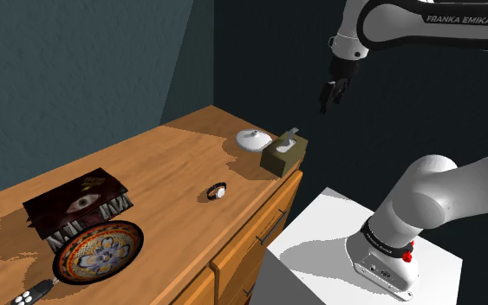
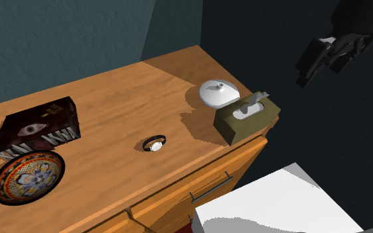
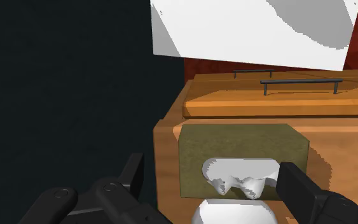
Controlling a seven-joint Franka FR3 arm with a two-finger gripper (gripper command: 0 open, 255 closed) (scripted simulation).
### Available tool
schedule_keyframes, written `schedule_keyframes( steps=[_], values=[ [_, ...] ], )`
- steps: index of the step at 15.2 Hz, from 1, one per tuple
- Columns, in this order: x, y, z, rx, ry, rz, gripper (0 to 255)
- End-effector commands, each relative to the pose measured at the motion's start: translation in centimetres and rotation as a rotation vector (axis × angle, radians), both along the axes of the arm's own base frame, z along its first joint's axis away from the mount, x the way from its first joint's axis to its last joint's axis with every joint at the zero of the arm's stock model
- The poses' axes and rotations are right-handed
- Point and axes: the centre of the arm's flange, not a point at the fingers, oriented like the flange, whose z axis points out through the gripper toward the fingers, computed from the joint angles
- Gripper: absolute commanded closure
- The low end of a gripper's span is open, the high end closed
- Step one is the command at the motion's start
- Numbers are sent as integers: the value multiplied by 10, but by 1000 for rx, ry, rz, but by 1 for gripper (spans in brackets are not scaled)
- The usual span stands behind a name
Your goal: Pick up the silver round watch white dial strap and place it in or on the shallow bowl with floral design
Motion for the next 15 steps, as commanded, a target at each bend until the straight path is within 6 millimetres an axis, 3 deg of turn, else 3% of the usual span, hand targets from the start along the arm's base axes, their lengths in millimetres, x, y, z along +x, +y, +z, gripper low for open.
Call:
schedule_keyframes(
  steps=[1, 15],
  values=[
    [0, 0, 0, 0, 0, 0, 0],
    [78, 121, -96, 141, 65, 17, 0]
  ],
)
